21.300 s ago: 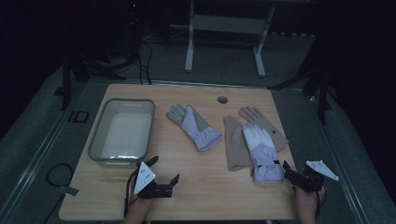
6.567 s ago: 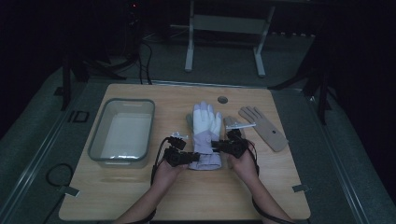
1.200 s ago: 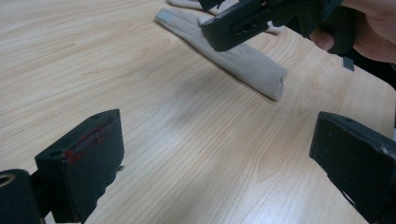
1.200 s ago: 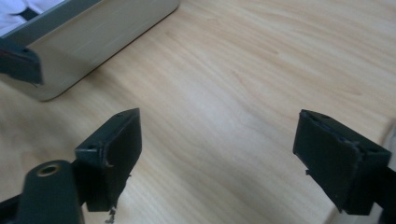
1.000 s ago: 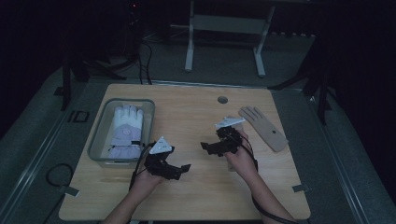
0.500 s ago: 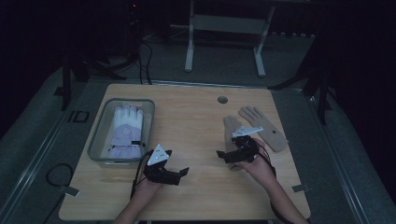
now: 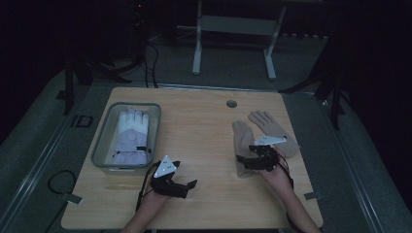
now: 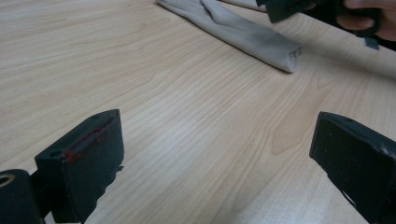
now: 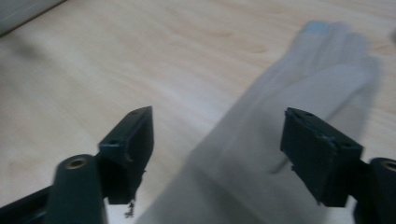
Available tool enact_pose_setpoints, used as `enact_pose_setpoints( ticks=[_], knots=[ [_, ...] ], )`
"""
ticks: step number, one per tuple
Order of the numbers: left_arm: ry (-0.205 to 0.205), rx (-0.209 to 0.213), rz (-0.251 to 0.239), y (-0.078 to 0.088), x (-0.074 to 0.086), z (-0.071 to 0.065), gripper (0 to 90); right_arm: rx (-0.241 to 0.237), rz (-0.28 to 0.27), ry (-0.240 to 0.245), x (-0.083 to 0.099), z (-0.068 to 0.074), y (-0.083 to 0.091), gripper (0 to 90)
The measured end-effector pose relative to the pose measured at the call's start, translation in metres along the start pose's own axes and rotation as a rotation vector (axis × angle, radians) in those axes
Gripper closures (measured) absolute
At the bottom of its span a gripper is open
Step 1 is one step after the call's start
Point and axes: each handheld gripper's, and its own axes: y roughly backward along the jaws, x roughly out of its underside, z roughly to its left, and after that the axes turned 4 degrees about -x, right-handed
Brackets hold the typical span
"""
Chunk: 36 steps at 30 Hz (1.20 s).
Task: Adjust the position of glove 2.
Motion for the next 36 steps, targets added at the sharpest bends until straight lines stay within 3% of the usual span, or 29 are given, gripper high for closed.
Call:
enact_pose_setpoints(
  ticks=[2, 7, 11, 18, 21, 23, 27, 30, 36],
  knots=[
    [0.002, -0.021, -0.002, 0.002, 0.001, -0.001, 2.9, 0.023, 0.003, -0.002, -0.003, -0.008, -0.001, 32.2],
    [0.038, -0.018, -0.013, 0.004, 0.002, 0.004, 2.5, 0.084, 0.014, -0.007, -0.012, -0.025, -0.005, 45.2],
    [0.039, -0.017, -0.011, 0.003, 0.004, 0.004, 2.5, 0.109, 0.034, -0.029, -0.015, -0.037, -0.011, 47.7],
    [0.034, -0.017, -0.006, 0.003, 0.003, 0.005, 2.5, 0.132, 0.057, -0.101, -0.009, -0.050, -0.033, 44.1],
    [0.027, -0.034, -0.006, 0.005, 0.003, 0.004, 2.5, 0.133, 0.056, -0.101, -0.006, -0.049, -0.037, 44.1],
    [0.031, -0.037, -0.007, 0.005, 0.003, 0.005, 2.5, 0.156, 0.057, -0.069, -0.003, -0.046, -0.043, 45.8],
    [0.032, -0.039, -0.006, 0.005, 0.004, 0.004, 2.5, 0.186, 0.057, -0.035, 0.000, -0.040, -0.044, 58.6],
    [0.022, -0.038, -0.002, 0.004, 0.004, 0.003, 2.5, 0.178, 0.054, -0.073, 0.000, -0.036, -0.042, 76.3],
    [0.020, -0.037, 0.000, 0.003, 0.003, 0.003, 2.5, 0.149, 0.005, -0.140, -0.011, -0.014, -0.036, 80.0]
  ],
)
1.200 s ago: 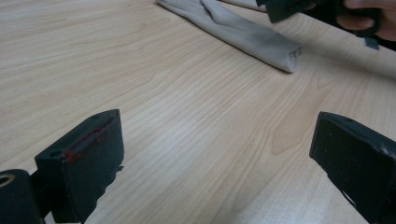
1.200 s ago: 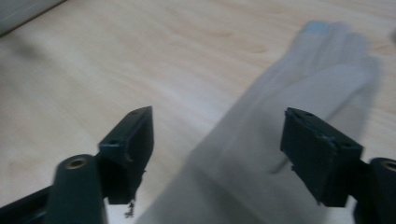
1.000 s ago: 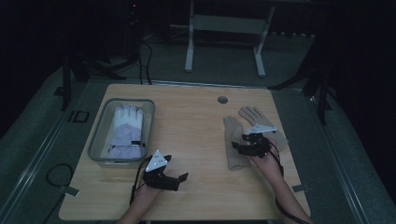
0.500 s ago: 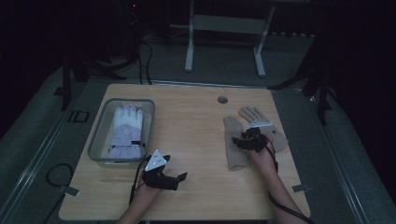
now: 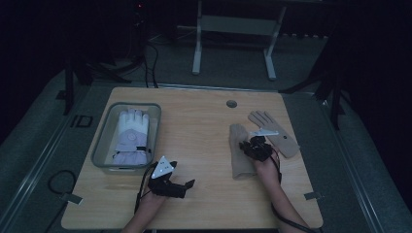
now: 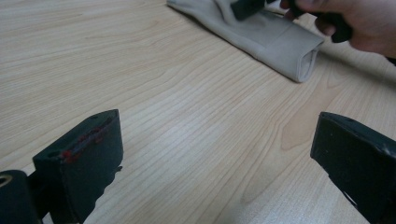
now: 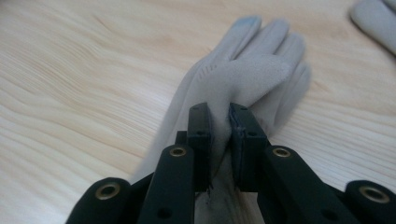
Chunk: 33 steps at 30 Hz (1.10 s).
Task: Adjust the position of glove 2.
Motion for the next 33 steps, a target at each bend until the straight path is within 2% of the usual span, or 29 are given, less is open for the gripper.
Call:
enact_pose_setpoints(
  ticks=[2, 4, 8, 9, 12, 14, 15, 16, 17, 18, 21, 23, 25, 28, 33],
  knots=[
    [-0.001, 0.000, 0.000, 0.000, 0.000, 0.000, 2.5, -0.021, -0.027, -0.020, -0.006, 0.012, 0.006, 80.1],
    [-0.004, -0.001, -0.007, 0.000, -0.001, 0.000, 2.5, -0.030, -0.055, -0.017, -0.012, 0.026, 0.011, 80.0],
    [-0.014, -0.007, -0.017, 0.002, -0.002, -0.001, 2.5, -0.027, -0.106, -0.026, -0.024, 0.053, 0.019, 80.0],
    [-0.014, -0.007, -0.017, 0.002, -0.002, -0.001, 2.5, -0.027, -0.106, -0.026, -0.024, 0.053, 0.019, 80.0],
    [-0.027, -0.013, -0.029, 0.004, -0.003, 0.000, 2.5, -0.055, -0.123, -0.047, -0.030, 0.077, 0.019, 80.0],
    [-0.026, -0.015, -0.036, 0.005, -0.002, 0.001, 2.5, -0.086, -0.142, -0.067, -0.029, 0.086, 0.018, 79.9],
    [-0.026, -0.015, -0.036, 0.005, -0.002, 0.001, 2.5, -0.086, -0.142, -0.067, -0.029, 0.086, 0.018, 79.9],
    [-0.028, -0.018, -0.039, 0.006, 0.000, 0.002, 2.5, -0.087, -0.146, -0.073, -0.028, 0.092, 0.017, 79.9],
    [-0.031, -0.026, -0.037, 0.007, 0.001, 0.003, 2.5, -0.072, -0.156, -0.062, -0.023, 0.106, 0.012, 79.8],
    [-0.030, -0.026, -0.042, 0.007, 0.002, 0.003, 2.5, -0.069, -0.156, -0.068, -0.021, 0.110, 0.008, 79.8],
    [-0.033, -0.031, -0.048, 0.008, 0.002, 0.004, 2.5, -0.045, -0.148, -0.056, -0.016, 0.116, 0.002, 79.8],
    [-0.032, -0.037, -0.052, 0.009, 0.003, 0.006, 2.5, -0.026, -0.104, -0.041, -0.005, 0.121, -0.013, 79.6],
    [-0.029, -0.033, -0.051, 0.008, 0.003, 0.006, 2.5, -0.037, -0.077, -0.053, 0.001, 0.121, -0.021, 79.5],
    [-0.032, -0.026, -0.045, 0.007, 0.004, 0.006, 2.5, -0.026, -0.049, -0.052, 0.007, 0.122, -0.028, 77.9],
    [-0.035, -0.024, -0.039, 0.006, 0.004, 0.006, 2.5, -0.050, 0.010, -0.024, 0.014, 0.123, -0.037, 62.4]
  ],
)
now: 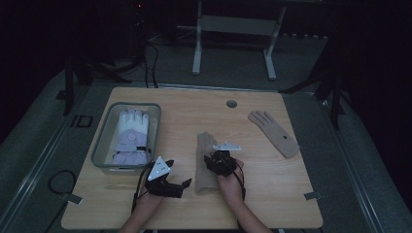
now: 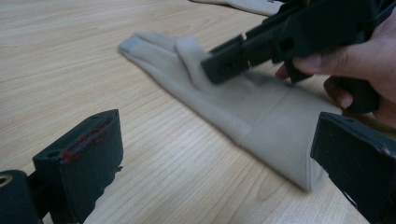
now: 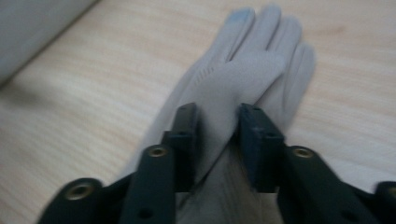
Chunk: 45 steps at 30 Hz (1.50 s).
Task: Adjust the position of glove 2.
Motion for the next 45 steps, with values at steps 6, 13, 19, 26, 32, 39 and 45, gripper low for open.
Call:
enact_pose_setpoints(
  ticks=[6, 13, 19, 26, 32, 39, 45],
  knots=[
    [-0.014, -0.005, 0.003, -0.002, 0.000, -0.002, 2.5, 0.010, 0.016, 0.045, 0.001, 0.011, -0.002, 50.9],
    [-0.017, 0.009, 0.006, -0.002, 0.002, -0.001, 2.5, -0.004, -0.010, 0.045, -0.003, 0.007, 0.007, 54.3],
    [-0.013, 0.016, 0.002, -0.003, 0.002, -0.003, 2.5, 0.012, -0.054, 0.087, -0.012, -0.022, 0.031, 58.3],
    [-0.022, 0.025, 0.016, -0.006, 0.003, -0.006, 2.5, 0.090, -0.085, 0.159, -0.017, -0.073, 0.057, 58.1],
    [-0.022, 0.024, 0.015, -0.006, 0.002, -0.007, 2.5, 0.134, -0.108, 0.120, -0.016, -0.120, 0.079, 59.6],
    [-0.022, 0.024, 0.017, -0.006, 0.002, -0.010, 2.5, 0.192, -0.128, 0.071, -0.018, -0.167, 0.098, 59.2],
    [-0.025, 0.032, 0.012, -0.006, 0.000, -0.012, 2.5, 0.219, -0.116, -0.027, -0.016, -0.205, 0.099, 56.1]
  ],
)
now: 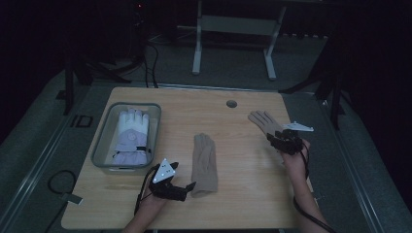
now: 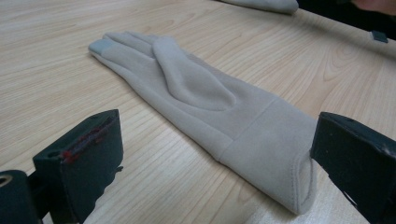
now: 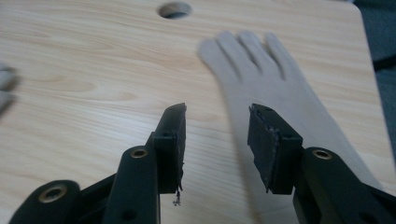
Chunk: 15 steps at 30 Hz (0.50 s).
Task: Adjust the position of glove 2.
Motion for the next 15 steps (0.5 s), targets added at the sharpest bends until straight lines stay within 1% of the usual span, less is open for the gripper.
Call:
enact_pose_setpoints(
  ticks=[1, 3, 4, 7, 12, 15],
  knots=[
    [0.001, 0.001, 0.000, 0.000, 0.000, 0.000, 2.5, 0.022, 0.008, -0.005, 0.001, -0.004, -0.003, 56.1],
    [0.003, 0.004, 0.004, 0.000, 0.001, 0.000, 2.5, 0.025, 0.020, -0.020, 0.002, -0.012, -0.007, 55.9],
    [0.006, 0.006, 0.005, -0.001, 0.001, 0.000, 2.5, 0.037, 0.024, -0.023, 0.003, -0.016, -0.009, 56.0],
    [0.002, 0.019, 0.004, 0.000, 0.000, -0.002, 2.5, 0.022, 0.029, -0.041, 0.002, -0.026, -0.015, 55.4],
    [-0.009, 0.030, -0.004, 0.001, -0.001, -0.007, 2.5, 0.046, 0.048, -0.041, 0.000, -0.040, -0.027, 56.1],
    [-0.014, 0.032, 0.000, 0.001, -0.002, -0.007, 2.5, 0.043, 0.057, -0.022, -0.002, -0.044, -0.034, 55.6]
  ],
)
